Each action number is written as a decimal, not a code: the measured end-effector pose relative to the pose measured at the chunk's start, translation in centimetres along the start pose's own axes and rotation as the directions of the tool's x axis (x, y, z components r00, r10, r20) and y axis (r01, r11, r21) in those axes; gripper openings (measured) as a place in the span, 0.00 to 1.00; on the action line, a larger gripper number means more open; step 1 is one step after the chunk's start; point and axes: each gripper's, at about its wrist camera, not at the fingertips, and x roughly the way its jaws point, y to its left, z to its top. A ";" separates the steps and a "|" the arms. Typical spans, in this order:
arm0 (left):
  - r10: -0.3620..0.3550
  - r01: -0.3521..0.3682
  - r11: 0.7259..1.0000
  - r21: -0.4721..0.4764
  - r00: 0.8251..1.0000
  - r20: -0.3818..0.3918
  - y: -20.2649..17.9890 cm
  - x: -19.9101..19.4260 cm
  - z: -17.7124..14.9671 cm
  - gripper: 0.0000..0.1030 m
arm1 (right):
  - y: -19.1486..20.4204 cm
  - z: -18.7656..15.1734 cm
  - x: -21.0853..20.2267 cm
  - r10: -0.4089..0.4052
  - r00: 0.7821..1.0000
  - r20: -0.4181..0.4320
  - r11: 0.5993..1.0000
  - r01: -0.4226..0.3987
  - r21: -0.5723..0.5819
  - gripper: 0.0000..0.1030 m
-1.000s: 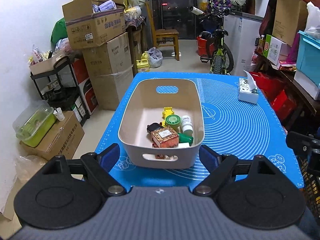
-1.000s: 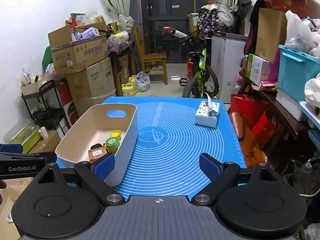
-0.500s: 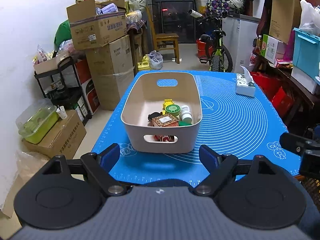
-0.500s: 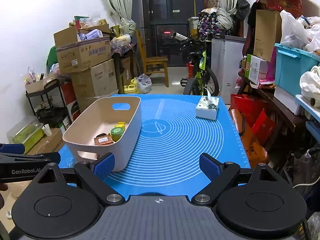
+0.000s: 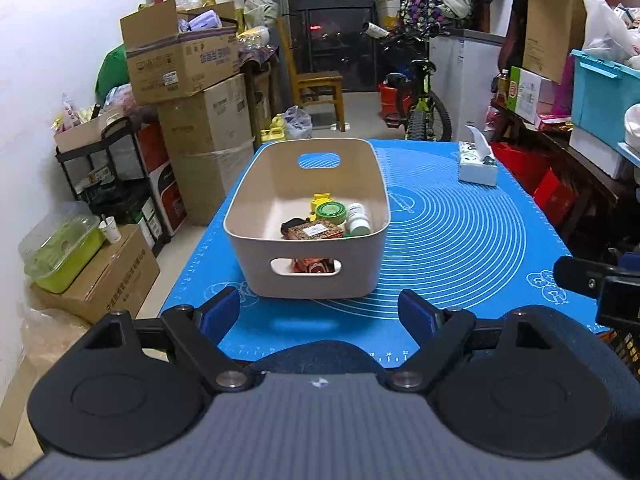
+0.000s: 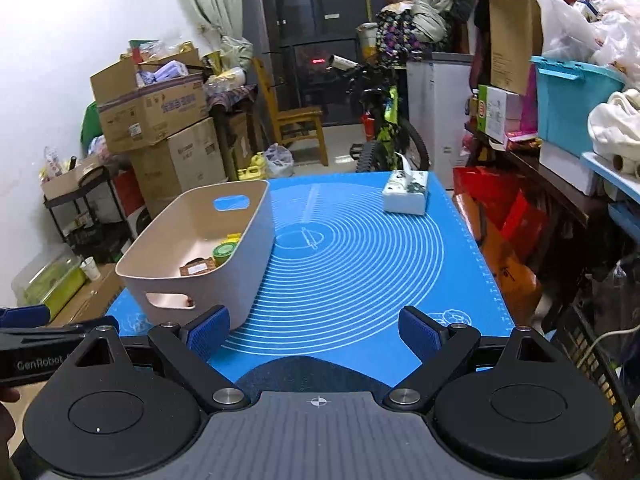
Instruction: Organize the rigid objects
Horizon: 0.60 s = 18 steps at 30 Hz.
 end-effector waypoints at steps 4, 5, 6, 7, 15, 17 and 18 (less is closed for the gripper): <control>-0.006 0.006 1.000 -0.015 1.000 -0.007 0.2 0.1 -0.2 0.84 | 0.3 -0.2 0.1 0.003 1.000 0.003 1.000 -0.003 -0.015 0.89; -0.009 0.009 1.000 -0.016 1.000 -0.007 0.2 0.1 -0.2 0.84 | 0.4 -0.3 0.1 0.002 1.000 0.002 1.000 -0.002 -0.016 0.89; -0.012 0.012 1.000 -0.016 1.000 -0.005 0.2 0.1 -0.2 0.84 | 0.4 -0.3 0.2 0.002 1.000 0.002 1.000 -0.002 -0.017 0.89; -0.013 0.013 1.000 -0.016 1.000 -0.003 0.2 0.1 -0.2 0.84 | 0.4 -0.3 0.2 0.001 1.000 0.003 1.000 -0.001 -0.017 0.89; -0.014 0.014 1.000 -0.021 1.000 -0.007 0.2 0.0 -0.2 0.84 | 0.3 -0.4 0.2 0.004 1.000 0.000 1.000 -0.004 -0.021 0.89; -0.014 0.013 1.000 -0.026 1.000 -0.007 0.2 0.0 -0.3 0.84 | 0.4 -0.4 0.2 0.003 1.000 0.000 1.000 -0.003 -0.027 0.89; -0.015 0.015 1.000 -0.028 1.000 -0.008 0.3 0.1 -0.2 0.84 | 0.5 -0.4 0.2 0.002 1.000 0.000 1.000 -0.002 -0.030 0.89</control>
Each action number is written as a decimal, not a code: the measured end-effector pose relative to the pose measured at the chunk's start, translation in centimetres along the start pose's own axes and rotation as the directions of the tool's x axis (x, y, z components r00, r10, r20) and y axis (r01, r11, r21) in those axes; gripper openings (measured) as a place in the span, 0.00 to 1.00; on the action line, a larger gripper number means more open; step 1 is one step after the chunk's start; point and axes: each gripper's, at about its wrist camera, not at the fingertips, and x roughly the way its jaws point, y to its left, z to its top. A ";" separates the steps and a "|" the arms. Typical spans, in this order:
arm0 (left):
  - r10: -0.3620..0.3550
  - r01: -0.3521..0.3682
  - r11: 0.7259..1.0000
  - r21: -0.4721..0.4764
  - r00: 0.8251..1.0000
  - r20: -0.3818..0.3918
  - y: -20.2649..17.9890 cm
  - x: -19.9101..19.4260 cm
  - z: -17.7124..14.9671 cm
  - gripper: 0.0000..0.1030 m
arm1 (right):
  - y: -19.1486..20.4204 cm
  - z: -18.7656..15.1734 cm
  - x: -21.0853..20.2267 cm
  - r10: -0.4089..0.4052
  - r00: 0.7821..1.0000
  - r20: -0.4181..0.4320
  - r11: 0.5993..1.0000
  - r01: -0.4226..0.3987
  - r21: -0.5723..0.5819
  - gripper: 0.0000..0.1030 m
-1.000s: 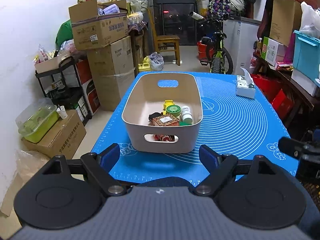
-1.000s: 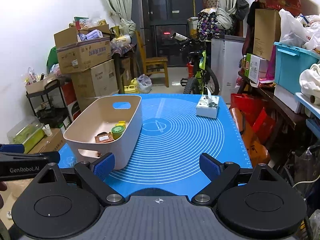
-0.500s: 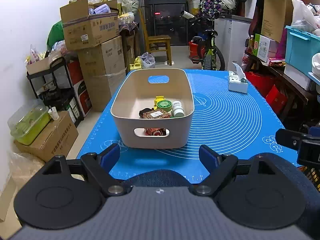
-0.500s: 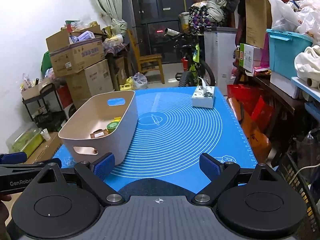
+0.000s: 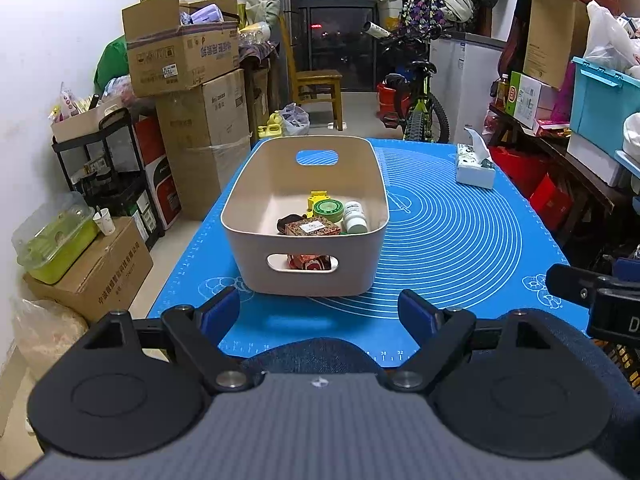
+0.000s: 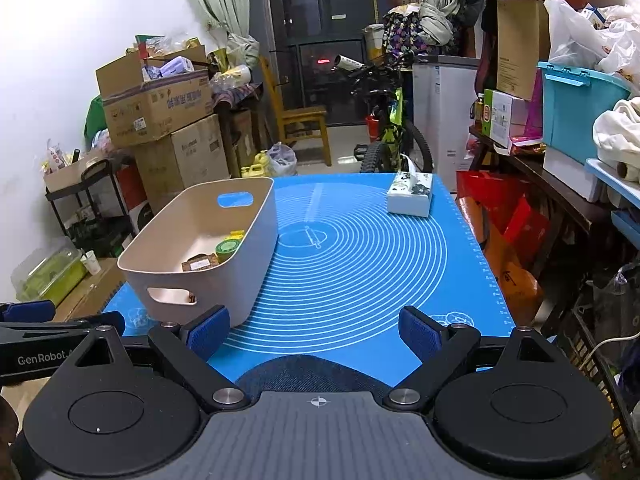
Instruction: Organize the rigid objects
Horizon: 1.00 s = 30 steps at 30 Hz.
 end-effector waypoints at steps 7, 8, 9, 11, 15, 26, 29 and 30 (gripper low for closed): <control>-0.002 0.002 1.000 0.002 1.000 0.001 0.0 0.0 0.0 0.84 | 0.0 -0.1 0.0 -0.001 1.000 -0.001 1.000 0.001 -0.007 0.90; -0.003 0.003 1.000 0.002 1.000 0.000 0.0 0.0 0.0 0.84 | 0.1 -0.1 0.0 -0.002 1.000 0.000 1.000 0.002 -0.012 0.90; -0.002 0.002 1.000 0.002 1.000 0.000 0.0 0.0 0.0 0.84 | 0.1 0.0 0.0 -0.002 1.000 0.000 1.000 0.002 -0.016 0.90; -0.002 0.002 1.000 0.002 1.000 -0.001 0.0 0.0 0.0 0.84 | 0.1 0.0 0.0 -0.002 1.000 -0.001 1.000 0.002 -0.019 0.91; -0.002 0.002 1.000 0.002 1.000 0.000 0.0 0.0 0.0 0.84 | 0.1 0.0 0.0 -0.002 1.000 -0.002 1.000 0.002 -0.017 0.91; -0.002 0.002 1.000 0.002 1.000 -0.001 0.0 -0.1 0.0 0.84 | 0.1 0.0 0.1 -0.003 1.000 -0.003 1.000 0.003 -0.019 0.91; -0.002 0.002 1.000 0.002 1.000 0.000 0.0 -0.1 0.0 0.84 | 0.2 0.0 0.1 -0.003 1.000 -0.003 1.000 0.003 -0.018 0.91; -0.002 0.002 1.000 0.002 1.000 0.000 0.0 0.0 0.1 0.84 | 0.1 0.0 0.1 -0.003 1.000 -0.003 1.000 0.003 -0.018 0.91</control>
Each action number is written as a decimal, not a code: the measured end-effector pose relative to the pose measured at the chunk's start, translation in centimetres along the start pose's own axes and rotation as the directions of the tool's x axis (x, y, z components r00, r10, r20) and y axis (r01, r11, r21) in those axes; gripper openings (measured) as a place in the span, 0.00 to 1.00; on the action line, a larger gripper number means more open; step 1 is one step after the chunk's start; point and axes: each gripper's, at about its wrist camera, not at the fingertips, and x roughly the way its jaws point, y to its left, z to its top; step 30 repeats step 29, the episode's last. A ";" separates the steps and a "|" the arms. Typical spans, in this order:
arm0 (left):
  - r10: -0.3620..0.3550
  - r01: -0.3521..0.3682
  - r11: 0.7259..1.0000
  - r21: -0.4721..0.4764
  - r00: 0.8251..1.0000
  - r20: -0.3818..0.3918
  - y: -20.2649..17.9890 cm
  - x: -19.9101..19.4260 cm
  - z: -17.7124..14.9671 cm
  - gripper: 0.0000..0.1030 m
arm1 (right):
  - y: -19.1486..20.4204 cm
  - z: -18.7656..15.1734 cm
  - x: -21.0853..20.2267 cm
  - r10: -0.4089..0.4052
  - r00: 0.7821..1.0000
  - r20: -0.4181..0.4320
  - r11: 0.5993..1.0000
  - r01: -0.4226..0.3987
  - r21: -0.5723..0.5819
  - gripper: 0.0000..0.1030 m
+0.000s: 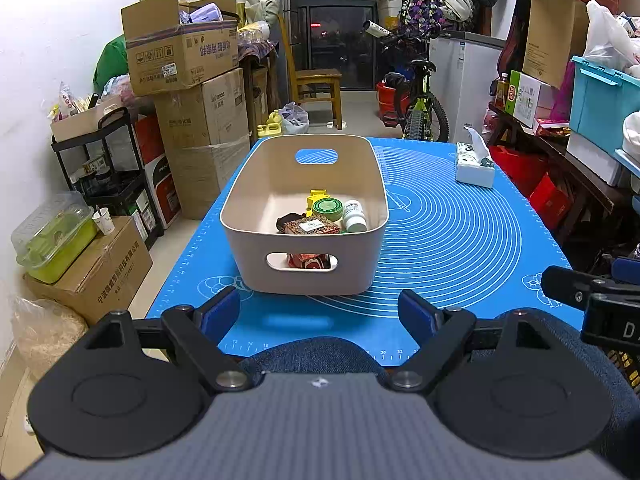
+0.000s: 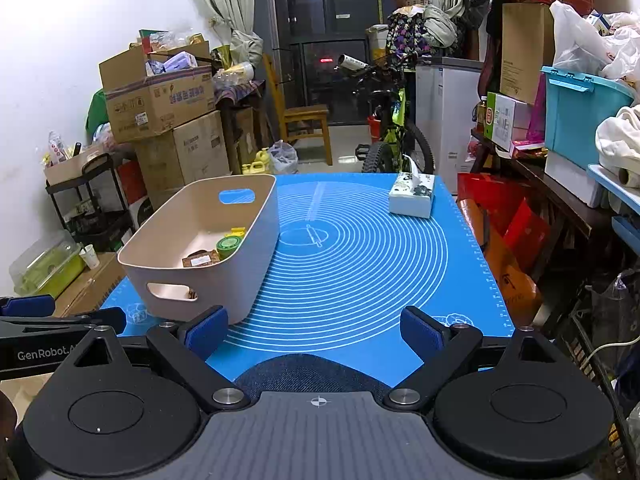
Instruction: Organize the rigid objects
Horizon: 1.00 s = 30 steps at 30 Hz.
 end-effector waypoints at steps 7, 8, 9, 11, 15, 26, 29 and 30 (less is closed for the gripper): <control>0.002 -0.002 1.000 0.000 1.000 0.000 0.0 0.0 0.0 0.84 | 0.0 0.0 0.0 0.000 1.000 0.000 1.000 0.000 0.000 0.91; 0.002 -0.002 1.000 0.000 1.000 -0.001 0.0 0.0 0.0 0.84 | 0.0 0.0 0.0 0.000 1.000 -0.001 1.000 0.000 0.000 0.91; 0.001 -0.001 1.000 0.000 1.000 -0.001 0.0 0.0 0.0 0.84 | 0.0 0.0 0.0 0.000 1.000 -0.001 1.000 0.000 0.000 0.91; 0.002 -0.002 1.000 0.000 1.000 -0.001 0.0 0.0 0.0 0.84 | 0.0 0.0 0.0 0.000 1.000 -0.001 1.000 0.000 0.000 0.91; 0.002 -0.002 1.000 -0.002 1.000 0.000 0.2 -0.1 -0.1 0.84 | 0.0 0.0 0.0 0.000 1.000 -0.001 1.000 0.000 0.000 0.91; 0.003 -0.003 1.000 -0.003 1.000 0.000 0.3 -0.1 -0.2 0.84 | 0.1 0.1 0.0 0.000 1.000 -0.002 1.000 0.000 -0.001 0.91; 0.003 -0.003 1.000 -0.003 1.000 -0.001 0.3 -0.1 -0.2 0.84 | 0.1 0.1 0.0 0.000 1.000 -0.001 1.000 0.000 -0.001 0.91; 0.003 -0.003 1.000 -0.003 1.000 -0.001 0.3 -0.1 -0.2 0.84 | 0.1 0.1 0.0 0.000 1.000 -0.001 1.000 0.000 -0.001 0.91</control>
